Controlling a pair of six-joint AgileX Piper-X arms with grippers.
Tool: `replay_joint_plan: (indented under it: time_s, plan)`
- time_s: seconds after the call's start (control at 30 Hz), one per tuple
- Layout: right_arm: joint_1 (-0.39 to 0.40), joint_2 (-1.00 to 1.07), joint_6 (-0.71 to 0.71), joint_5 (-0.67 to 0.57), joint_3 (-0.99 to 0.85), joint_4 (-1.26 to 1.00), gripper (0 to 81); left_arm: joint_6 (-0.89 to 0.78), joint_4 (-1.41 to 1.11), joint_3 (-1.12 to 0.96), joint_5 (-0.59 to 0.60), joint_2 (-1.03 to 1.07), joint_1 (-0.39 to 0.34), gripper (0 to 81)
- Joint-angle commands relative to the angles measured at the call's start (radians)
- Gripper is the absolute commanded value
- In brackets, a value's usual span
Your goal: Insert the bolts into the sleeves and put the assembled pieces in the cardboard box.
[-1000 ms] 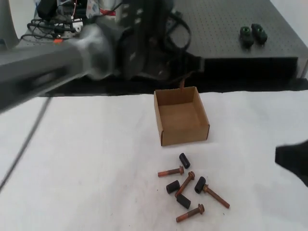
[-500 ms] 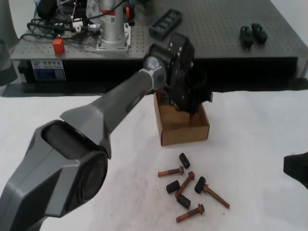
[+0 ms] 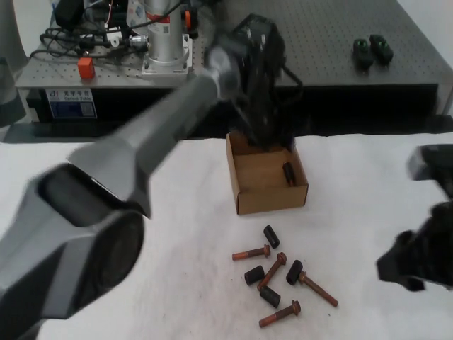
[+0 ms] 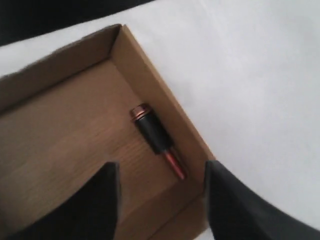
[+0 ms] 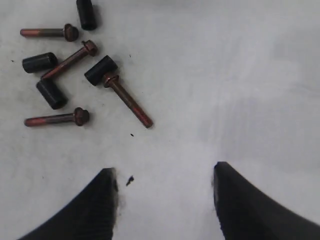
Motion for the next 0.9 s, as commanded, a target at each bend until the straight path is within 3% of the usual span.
replay_joint_plan:
  time_s: [0.0, 0.13, 0.43, 0.57, 0.67, 0.87]
  plan:
    - [0.011, 0.025, -0.055, -0.010, -0.048, -0.028, 41.9, 0.137, 0.200, -0.017, -0.176, -0.131, 0.012, 33.1]
    - [0.104, 0.275, -0.143, 0.050, -0.169, -0.007, 41.9, 0.217, 0.351, 0.002, -0.334, -0.188, 0.012, 32.3]
    - [0.225, 0.596, -0.175, 0.122, -0.305, -0.005, 35.6, 0.217, 0.238, 0.342, -0.345, -0.351, 0.012, 32.3]
    - [0.239, 0.633, -0.175, 0.178, -0.305, -0.031, 22.5, 0.241, 0.111, 0.546, -0.331, -0.470, 0.012, 32.3]
    - [0.238, 0.631, -0.173, 0.178, -0.305, -0.045, 2.2, 0.276, 0.050, 0.673, -0.268, -0.547, 0.012, 32.3]
    - [0.171, 0.507, -0.107, 0.128, -0.259, -0.122, 3.3, 0.379, -0.011, 0.828, -0.034, -0.594, -0.021, 32.3]
